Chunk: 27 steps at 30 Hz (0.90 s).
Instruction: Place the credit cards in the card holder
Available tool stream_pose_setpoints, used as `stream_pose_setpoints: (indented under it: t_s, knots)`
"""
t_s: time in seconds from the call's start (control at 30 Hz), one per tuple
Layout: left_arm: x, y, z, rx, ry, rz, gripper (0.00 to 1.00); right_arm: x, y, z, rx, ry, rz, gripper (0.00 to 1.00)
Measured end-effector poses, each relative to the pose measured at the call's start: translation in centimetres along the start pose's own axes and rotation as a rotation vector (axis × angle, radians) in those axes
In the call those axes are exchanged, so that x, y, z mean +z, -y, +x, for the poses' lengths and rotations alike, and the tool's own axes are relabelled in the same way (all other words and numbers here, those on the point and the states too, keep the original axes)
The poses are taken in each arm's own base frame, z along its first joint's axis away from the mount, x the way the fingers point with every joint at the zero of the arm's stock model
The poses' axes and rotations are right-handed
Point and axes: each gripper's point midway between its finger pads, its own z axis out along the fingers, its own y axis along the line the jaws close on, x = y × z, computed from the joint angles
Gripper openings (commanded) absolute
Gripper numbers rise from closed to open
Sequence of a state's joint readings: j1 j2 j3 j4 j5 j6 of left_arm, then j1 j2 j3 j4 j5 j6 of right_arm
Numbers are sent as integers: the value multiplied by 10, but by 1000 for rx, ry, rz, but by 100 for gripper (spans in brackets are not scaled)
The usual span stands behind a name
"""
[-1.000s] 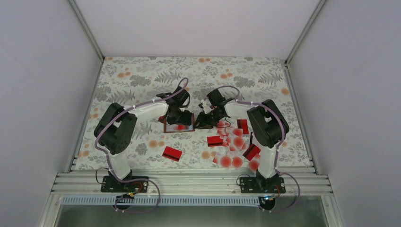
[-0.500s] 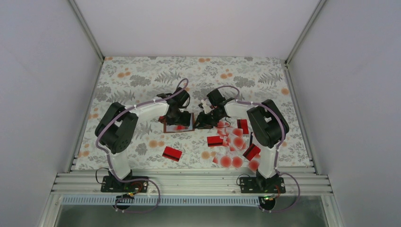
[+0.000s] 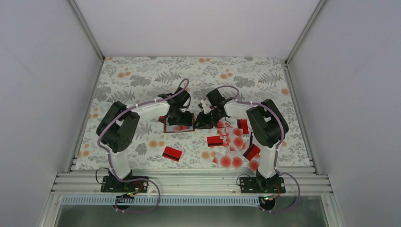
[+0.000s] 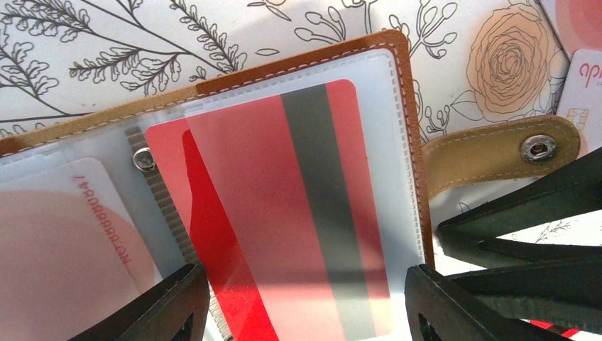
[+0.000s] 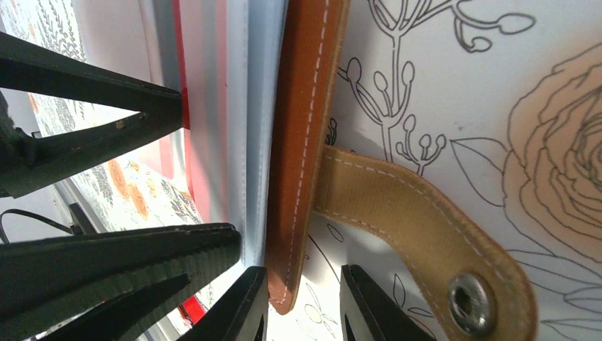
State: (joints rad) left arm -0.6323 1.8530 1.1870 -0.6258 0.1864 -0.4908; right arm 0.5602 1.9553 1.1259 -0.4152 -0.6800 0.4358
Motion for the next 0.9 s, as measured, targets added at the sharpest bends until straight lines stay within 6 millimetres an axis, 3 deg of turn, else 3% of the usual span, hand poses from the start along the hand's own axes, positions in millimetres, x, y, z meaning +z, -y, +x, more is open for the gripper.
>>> stream_pose_setpoints:
  t_s: [0.9]
  knots:
    - [0, 12, -7, 7, 16, 65, 67, 1, 0, 0, -1, -3, -1, 27]
